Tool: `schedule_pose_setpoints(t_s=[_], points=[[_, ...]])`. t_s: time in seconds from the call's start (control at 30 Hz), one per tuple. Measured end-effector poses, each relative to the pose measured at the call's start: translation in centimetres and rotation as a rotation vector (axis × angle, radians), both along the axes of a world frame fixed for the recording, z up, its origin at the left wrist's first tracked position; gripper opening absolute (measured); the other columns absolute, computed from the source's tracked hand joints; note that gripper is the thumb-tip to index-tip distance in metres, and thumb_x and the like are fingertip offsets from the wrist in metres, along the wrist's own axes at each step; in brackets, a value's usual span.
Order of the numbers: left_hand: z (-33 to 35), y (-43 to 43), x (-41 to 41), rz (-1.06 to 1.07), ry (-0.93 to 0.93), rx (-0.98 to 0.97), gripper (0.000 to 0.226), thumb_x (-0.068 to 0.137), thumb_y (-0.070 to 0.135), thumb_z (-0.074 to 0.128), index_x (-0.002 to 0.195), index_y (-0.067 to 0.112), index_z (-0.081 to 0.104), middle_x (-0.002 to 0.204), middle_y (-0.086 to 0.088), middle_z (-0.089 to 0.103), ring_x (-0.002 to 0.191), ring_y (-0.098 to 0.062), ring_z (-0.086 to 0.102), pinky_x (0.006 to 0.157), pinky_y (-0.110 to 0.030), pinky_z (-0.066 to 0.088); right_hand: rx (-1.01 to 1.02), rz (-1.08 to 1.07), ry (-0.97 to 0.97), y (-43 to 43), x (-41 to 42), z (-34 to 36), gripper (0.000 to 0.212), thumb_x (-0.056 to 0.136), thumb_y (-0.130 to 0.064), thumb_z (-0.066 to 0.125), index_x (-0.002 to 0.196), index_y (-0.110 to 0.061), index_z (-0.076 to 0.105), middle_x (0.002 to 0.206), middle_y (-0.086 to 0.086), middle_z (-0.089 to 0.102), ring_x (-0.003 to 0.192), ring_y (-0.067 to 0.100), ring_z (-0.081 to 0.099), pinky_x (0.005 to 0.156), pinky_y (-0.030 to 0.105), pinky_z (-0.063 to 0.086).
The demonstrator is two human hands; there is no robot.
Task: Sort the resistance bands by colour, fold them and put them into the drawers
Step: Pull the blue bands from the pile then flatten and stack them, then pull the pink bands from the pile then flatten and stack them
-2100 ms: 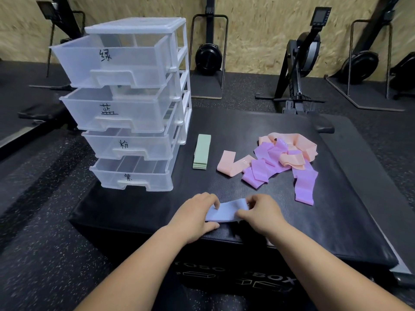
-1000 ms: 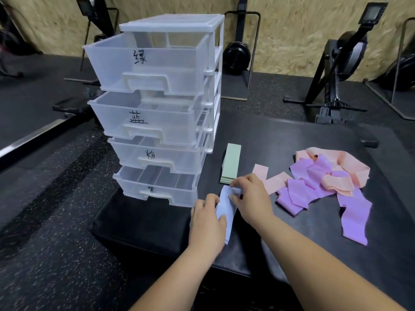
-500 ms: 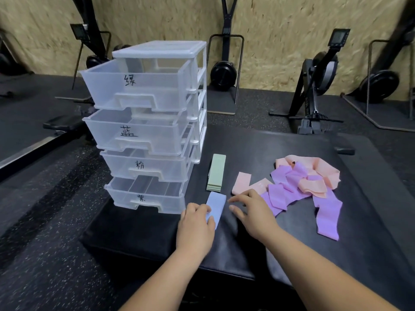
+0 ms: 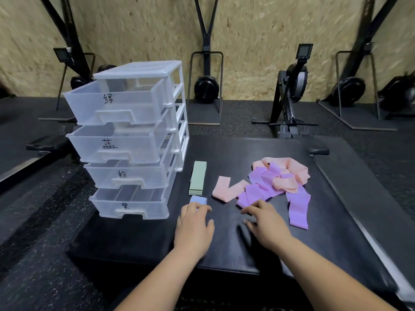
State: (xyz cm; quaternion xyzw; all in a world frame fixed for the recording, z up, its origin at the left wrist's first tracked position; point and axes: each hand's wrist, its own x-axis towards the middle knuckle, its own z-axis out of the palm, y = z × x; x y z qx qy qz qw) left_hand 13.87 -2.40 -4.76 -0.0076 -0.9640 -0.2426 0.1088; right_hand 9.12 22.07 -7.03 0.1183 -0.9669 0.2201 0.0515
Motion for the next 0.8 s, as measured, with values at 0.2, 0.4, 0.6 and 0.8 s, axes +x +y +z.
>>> schedule_pose_setpoints(t_s=[0.2,0.4,0.6,0.8], points=[[-0.7,3.4,-0.3,-0.15,-0.02,-0.046,0.037,0.101,0.04,0.057,0.137,0.033,0.057,0.133,0.012,0.047,0.131,-0.015,0.04,0.109,-0.033,0.039,0.15,-0.056,0.009,3.7,1.5,-0.3,0.035,0.095,-0.043,0.067,0.13,-0.04,0.066,0.131,-0.008,0.053,0.119,0.019,0.049,0.093,0.036,0.05],[-2.4,5.8,-0.7,-0.268,-0.021,-0.076,0.038,0.1,0.039,0.057,0.138,0.033,0.056,0.138,0.011,0.044,0.133,-0.014,0.04,0.112,-0.03,0.036,0.285,-0.133,0.049,5.9,1.9,-1.4,0.045,0.094,-0.055,0.063,0.137,-0.041,0.06,0.153,0.0,0.047,0.139,0.027,0.043,0.098,0.042,0.051],[-3.6,7.5,-2.2,-0.303,-0.009,-0.107,0.042,0.099,0.039,0.057,0.14,0.03,0.054,0.149,0.006,0.041,0.14,-0.017,0.037,0.115,-0.035,0.037,0.316,-0.164,0.169,6.7,1.1,-3.2,0.047,0.093,-0.057,0.063,0.132,-0.031,0.067,0.15,0.007,0.054,0.134,0.032,0.047,0.101,0.047,0.051],[-4.1,8.0,-4.6,-0.211,0.048,-0.14,0.044,0.097,0.04,0.061,0.138,0.025,0.054,0.149,-0.001,0.042,0.138,-0.025,0.042,0.111,-0.04,0.043,0.25,-0.062,0.18,5.2,-0.5,-3.5,0.052,0.1,-0.062,0.053,0.145,-0.035,0.058,0.164,0.005,0.041,0.141,0.033,0.041,0.114,0.05,0.042]])
